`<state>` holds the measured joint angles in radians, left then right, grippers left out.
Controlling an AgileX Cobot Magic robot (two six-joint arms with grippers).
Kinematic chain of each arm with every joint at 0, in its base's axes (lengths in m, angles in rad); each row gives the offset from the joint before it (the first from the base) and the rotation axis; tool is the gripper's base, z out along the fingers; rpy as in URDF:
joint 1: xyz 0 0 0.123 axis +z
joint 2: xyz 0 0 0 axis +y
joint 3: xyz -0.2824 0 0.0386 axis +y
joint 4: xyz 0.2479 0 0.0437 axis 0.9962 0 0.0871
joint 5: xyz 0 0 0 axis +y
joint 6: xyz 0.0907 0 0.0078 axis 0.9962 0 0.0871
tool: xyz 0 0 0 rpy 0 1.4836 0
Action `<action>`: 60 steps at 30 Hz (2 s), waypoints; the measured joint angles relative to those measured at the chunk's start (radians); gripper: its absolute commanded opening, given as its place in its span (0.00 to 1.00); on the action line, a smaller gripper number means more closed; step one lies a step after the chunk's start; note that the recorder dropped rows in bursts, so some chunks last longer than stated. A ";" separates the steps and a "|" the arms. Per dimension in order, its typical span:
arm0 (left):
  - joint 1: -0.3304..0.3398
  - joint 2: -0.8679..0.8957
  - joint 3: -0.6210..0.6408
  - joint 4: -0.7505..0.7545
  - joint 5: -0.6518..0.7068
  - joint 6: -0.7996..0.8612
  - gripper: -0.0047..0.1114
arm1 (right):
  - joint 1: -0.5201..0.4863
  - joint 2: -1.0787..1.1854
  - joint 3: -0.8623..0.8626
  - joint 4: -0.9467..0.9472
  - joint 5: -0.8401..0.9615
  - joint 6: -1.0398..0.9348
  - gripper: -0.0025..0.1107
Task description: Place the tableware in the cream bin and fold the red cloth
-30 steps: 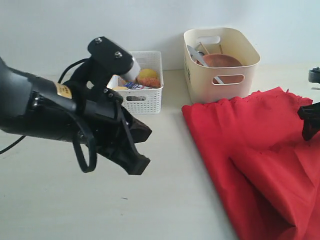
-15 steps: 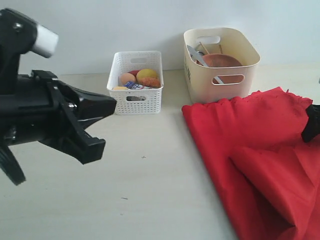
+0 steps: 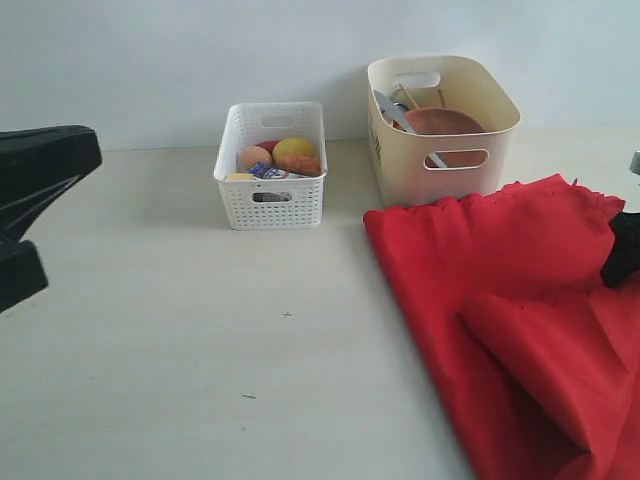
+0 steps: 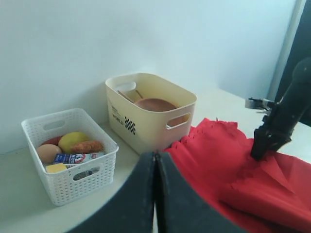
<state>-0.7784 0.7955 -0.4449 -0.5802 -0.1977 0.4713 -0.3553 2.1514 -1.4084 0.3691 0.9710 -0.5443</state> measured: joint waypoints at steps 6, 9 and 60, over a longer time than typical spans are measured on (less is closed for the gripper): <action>0.000 -0.082 0.046 -0.002 -0.024 -0.004 0.04 | -0.001 0.015 -0.004 0.000 0.021 -0.021 0.07; 0.000 -0.100 0.054 -0.004 -0.028 -0.004 0.04 | -0.001 0.019 -0.004 0.000 0.030 -0.021 0.02; 0.000 -0.103 0.058 -0.004 -0.014 -0.004 0.04 | -0.202 -0.045 0.004 -0.022 0.021 0.096 0.02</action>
<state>-0.7784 0.6926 -0.3864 -0.5839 -0.2121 0.4672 -0.5570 2.1068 -1.4043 0.3474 0.9917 -0.4481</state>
